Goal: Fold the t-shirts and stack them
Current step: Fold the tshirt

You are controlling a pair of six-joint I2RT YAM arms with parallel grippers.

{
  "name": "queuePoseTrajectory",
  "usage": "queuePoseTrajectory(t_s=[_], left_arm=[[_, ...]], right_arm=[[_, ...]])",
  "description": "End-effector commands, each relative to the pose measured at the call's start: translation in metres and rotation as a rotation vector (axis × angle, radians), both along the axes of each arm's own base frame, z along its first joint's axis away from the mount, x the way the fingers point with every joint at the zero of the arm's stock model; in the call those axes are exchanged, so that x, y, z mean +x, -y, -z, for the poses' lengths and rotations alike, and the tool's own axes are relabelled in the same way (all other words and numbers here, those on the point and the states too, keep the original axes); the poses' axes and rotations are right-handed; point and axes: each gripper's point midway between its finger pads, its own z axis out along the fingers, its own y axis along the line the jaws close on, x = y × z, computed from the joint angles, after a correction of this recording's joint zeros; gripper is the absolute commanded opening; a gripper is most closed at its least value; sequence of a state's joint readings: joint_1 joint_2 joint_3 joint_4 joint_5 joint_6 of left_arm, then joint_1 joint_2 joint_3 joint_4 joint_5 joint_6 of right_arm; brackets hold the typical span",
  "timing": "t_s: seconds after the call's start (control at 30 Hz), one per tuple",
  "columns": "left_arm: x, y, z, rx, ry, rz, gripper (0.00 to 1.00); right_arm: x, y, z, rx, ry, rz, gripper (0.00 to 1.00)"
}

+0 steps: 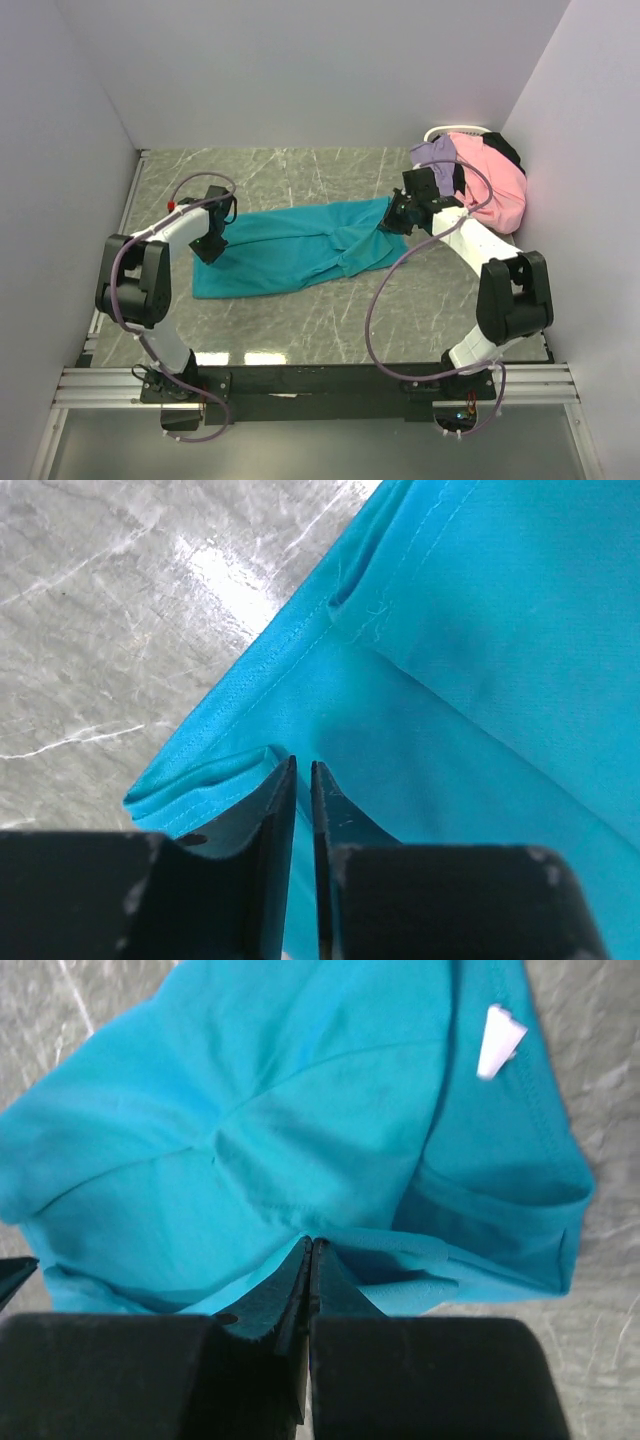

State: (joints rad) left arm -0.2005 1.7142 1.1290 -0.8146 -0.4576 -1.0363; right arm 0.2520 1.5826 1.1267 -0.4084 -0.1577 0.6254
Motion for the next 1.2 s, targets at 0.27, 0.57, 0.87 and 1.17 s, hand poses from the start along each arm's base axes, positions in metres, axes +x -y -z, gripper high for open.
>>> queuePoseTrajectory(t_s=[0.27, 0.57, 0.87, 1.17], left_arm=[[-0.018, 0.008, -0.002, -0.066, 0.014, 0.079, 0.89], [-0.033, 0.009, -0.001, -0.089, 0.010, 0.064, 0.64], [-0.036, 0.011, 0.011, -0.098, -0.021, 0.065, 0.49], [-0.037, 0.011, 0.020, -0.099, -0.044, 0.071, 0.15]], right_arm=[[0.025, 0.003, 0.001, -0.005, 0.023, -0.028, 0.00], [0.022, -0.001, 0.001, 0.015, 0.027, -0.049, 0.00], [0.019, 0.001, -0.003, 0.005, 0.036, -0.051, 0.00], [0.015, 0.003, 0.000, -0.002, 0.032, -0.048, 0.00]])
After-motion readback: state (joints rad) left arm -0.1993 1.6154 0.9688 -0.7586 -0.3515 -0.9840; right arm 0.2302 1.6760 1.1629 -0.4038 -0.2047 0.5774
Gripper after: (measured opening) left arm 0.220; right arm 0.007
